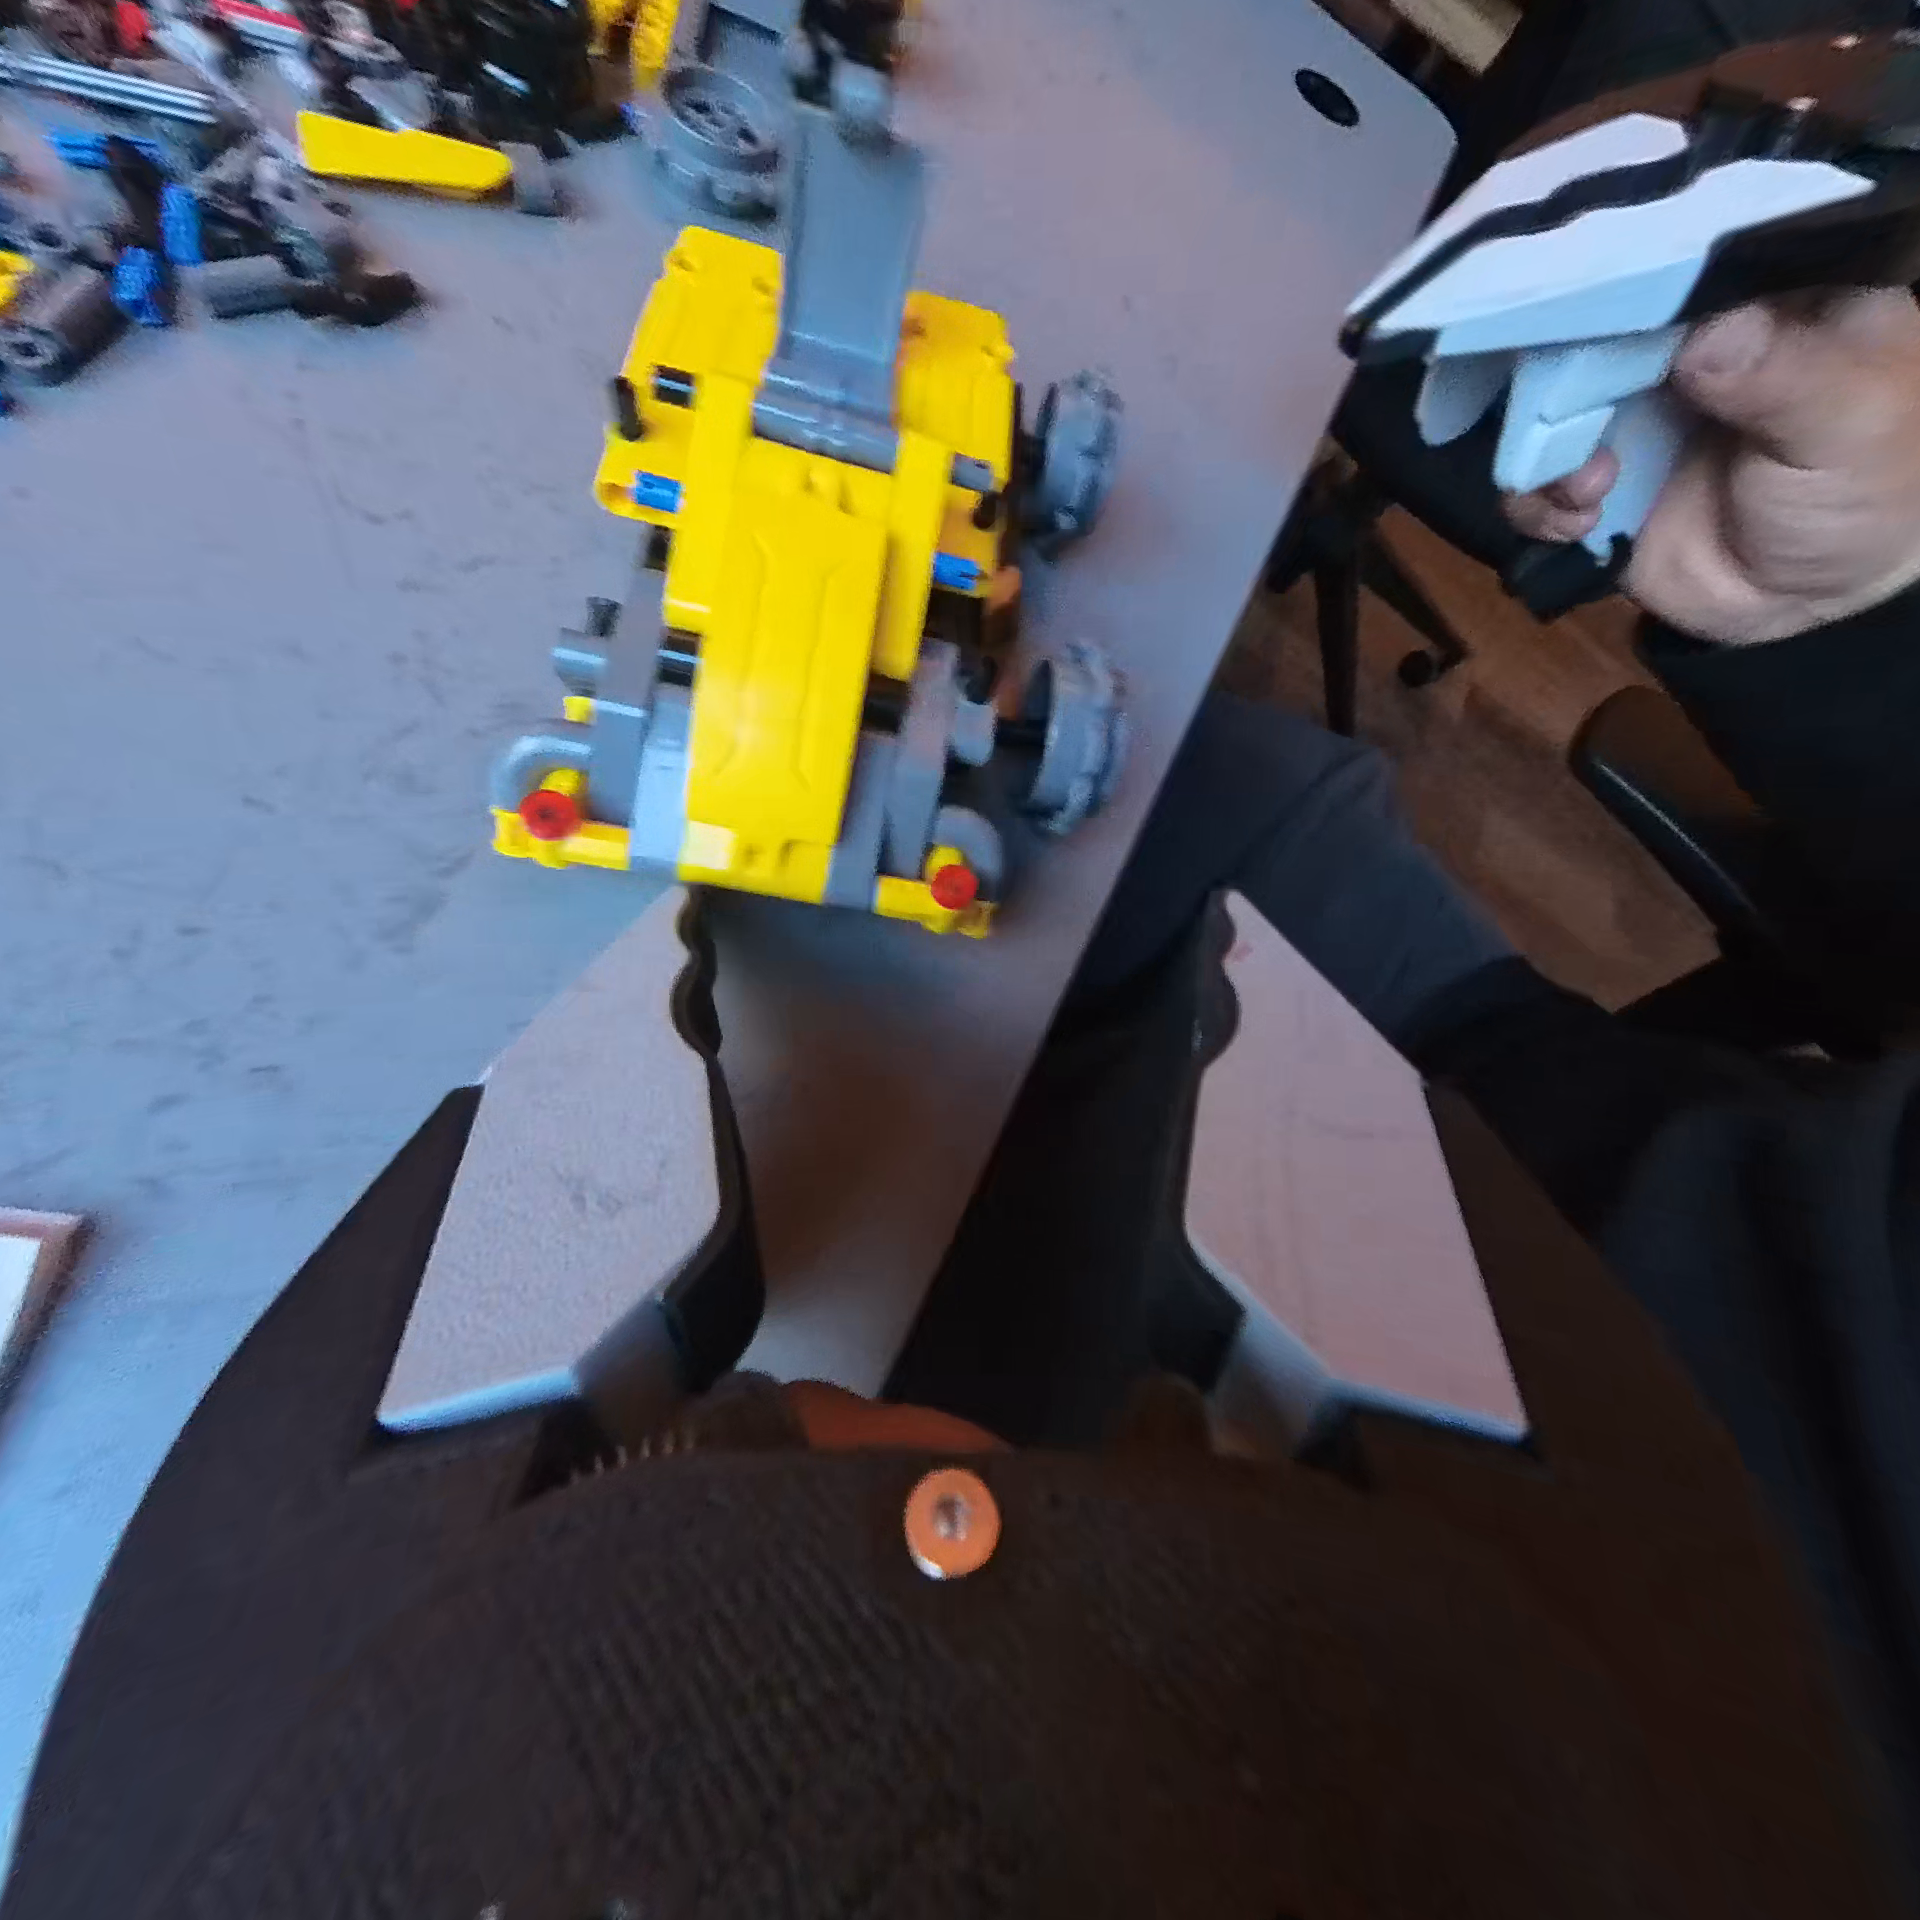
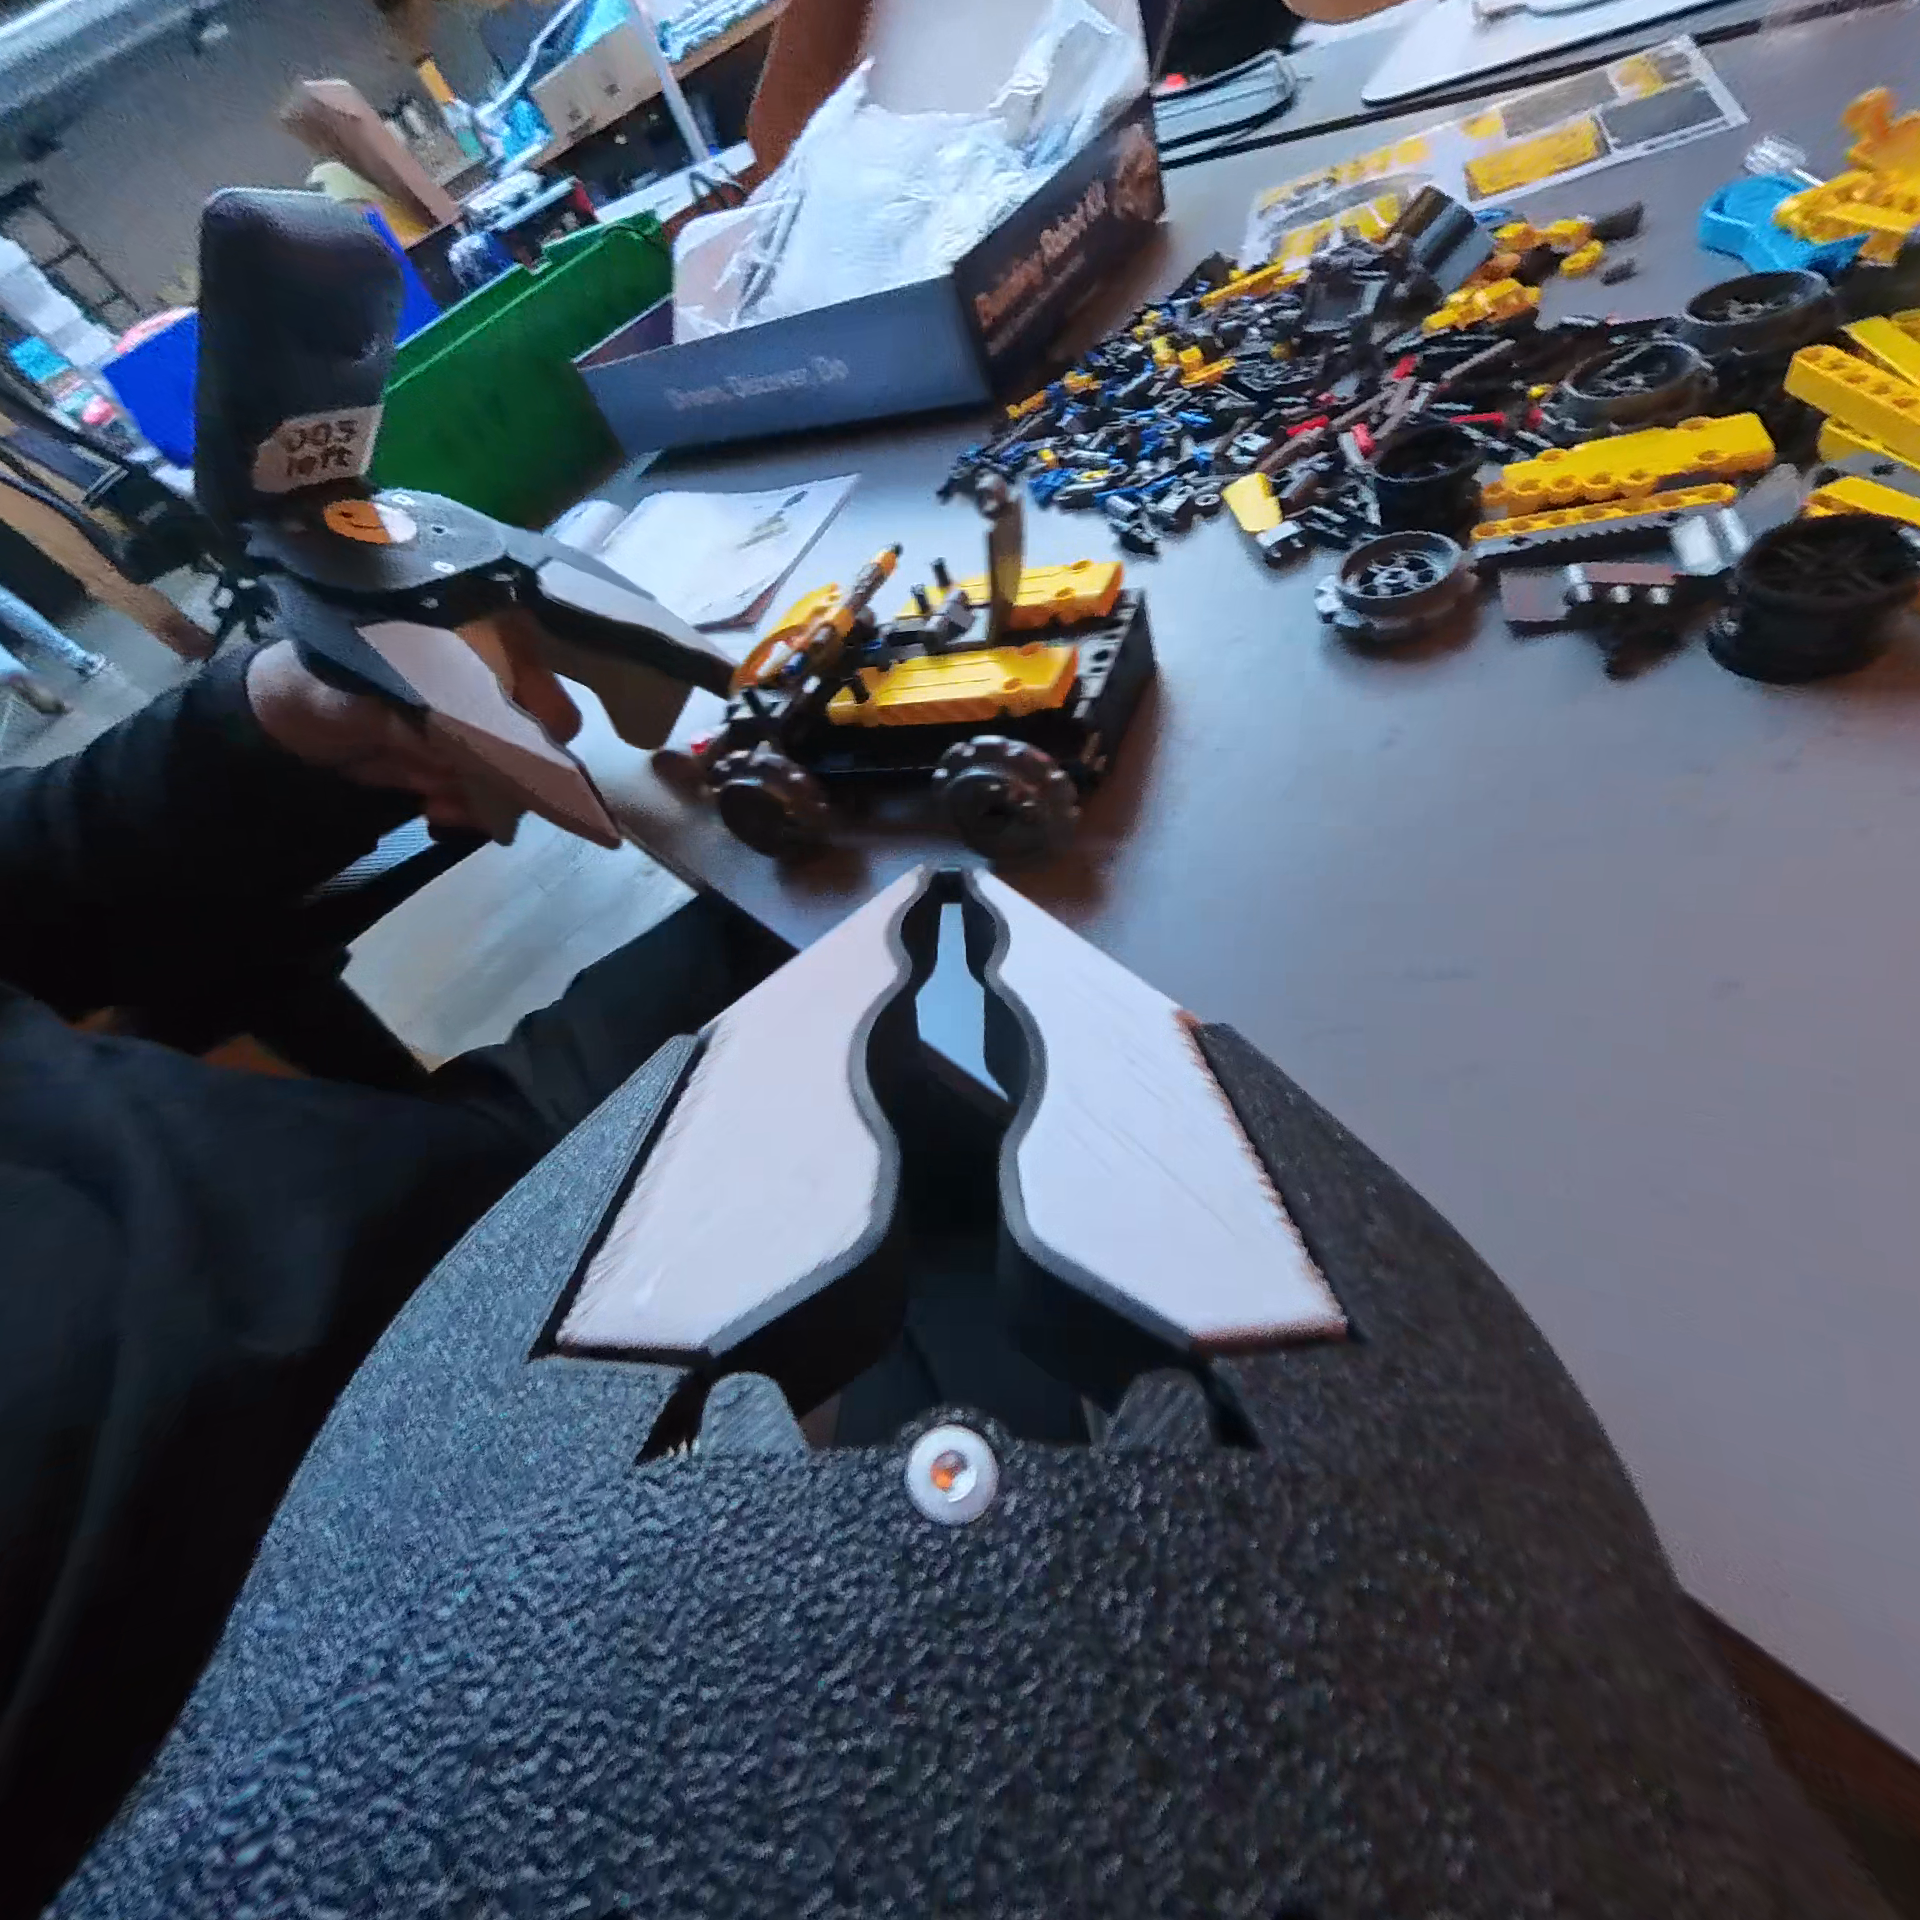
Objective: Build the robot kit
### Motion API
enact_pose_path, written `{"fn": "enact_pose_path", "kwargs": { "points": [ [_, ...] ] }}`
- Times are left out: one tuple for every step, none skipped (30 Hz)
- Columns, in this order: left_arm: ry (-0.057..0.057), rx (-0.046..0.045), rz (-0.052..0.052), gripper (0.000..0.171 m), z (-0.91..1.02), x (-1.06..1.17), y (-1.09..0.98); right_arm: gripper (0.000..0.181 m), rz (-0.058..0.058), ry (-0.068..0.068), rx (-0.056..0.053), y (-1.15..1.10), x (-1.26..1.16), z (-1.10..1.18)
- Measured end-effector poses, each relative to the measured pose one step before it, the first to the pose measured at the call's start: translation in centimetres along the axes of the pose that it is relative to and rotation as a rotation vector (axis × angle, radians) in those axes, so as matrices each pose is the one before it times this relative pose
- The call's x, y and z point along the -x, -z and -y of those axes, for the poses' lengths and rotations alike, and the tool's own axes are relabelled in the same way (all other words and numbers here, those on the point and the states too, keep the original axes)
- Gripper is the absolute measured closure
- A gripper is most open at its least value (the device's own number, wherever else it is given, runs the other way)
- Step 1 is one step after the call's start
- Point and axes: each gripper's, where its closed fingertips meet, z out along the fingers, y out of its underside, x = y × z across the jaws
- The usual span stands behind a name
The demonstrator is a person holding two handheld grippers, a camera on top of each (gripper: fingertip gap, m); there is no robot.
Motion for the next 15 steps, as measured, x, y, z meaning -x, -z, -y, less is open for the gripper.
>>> {"fn": "enact_pose_path", "kwargs": {
  "points": [
    [-0.0112,0.00711,-0.0149,0.083,-0.264,-0.776,-0.011,0.178,0.0187,0.0018,-0.0079,0.008,0.594,-0.019],
    [-0.0132,0.00193,0.0018,0.089,-0.224,-0.521,0.102,0.178,0.0143,-0.0031,-0.0097,-0.017,0.475,-0.008],
    [-0.0176,-0.00191,0.0306,0.095,-0.205,-0.091,0.299,0.178,0.0130,-0.0089,-0.0109,-0.031,0.389,0.011],
    [-0.0286,-0.00860,0.0582,0.097,-0.087,0.332,0.522,0.178,0.0237,-0.0177,-0.0123,-0.077,0.496,0.044],
    [-0.0481,-0.01911,0.0763,0.099,0.139,0.552,0.714,0.178,0.0390,-0.0301,-0.0113,-0.149,0.663,0.066],
    [-0.0693,-0.02574,0.0852,0.099,0.406,0.602,0.831,0.178,0.0484,-0.0399,-0.0096,-0.228,0.751,0.074],
    [-0.0859,-0.03696,0.0660,0.099,0.793,0.223,0.838,0.178,0.0502,-0.0419,-0.0118,-0.283,0.761,0.112],
    [-0.0923,-0.05529,0.0178,0.106,1.306,-0.551,0.785,0.178,0.0488,-0.0386,-0.0140,-0.323,0.727,0.116],
    [-0.0811,-0.07339,-0.0228,0.118,1.738,-1.154,0.581,0.178,0.0403,-0.0390,-0.0072,-0.388,0.564,-0.009],
    [-0.0497,-0.06463,-0.0221,0.127,1.737,-1.065,0.169,0.178,0.0292,-0.0413,0.0003,-0.413,0.363,-0.142],
    [-0.0263,-0.04109,-0.0199,0.130,1.368,-0.917,-0.278,0.178,0.0273,-0.0417,0.0033,-0.438,0.306,-0.204],
    [-0.0256,-0.02520,-0.0193,0.132,0.942,-0.818,-0.587,0.178,0.0251,-0.0409,-0.0004,-0.410,0.255,-0.159],
    [-0.0300,-0.01989,-0.0059,0.135,0.690,-0.572,-0.676,0.178,0.0326,-0.0385,-0.0109,-0.345,0.365,-0.014],
    [-0.0337,-0.01965,0.0020,0.137,0.539,-0.412,-0.655,0.178,0.0509,-0.0411,-0.0117,-0.313,0.633,0.021],
    [-0.0368,-0.01192,-0.0013,0.138,0.287,-0.378,-0.603,0.178,0.0501,-0.0435,-0.0094,-0.249,0.598,0.014]
  ]
}}
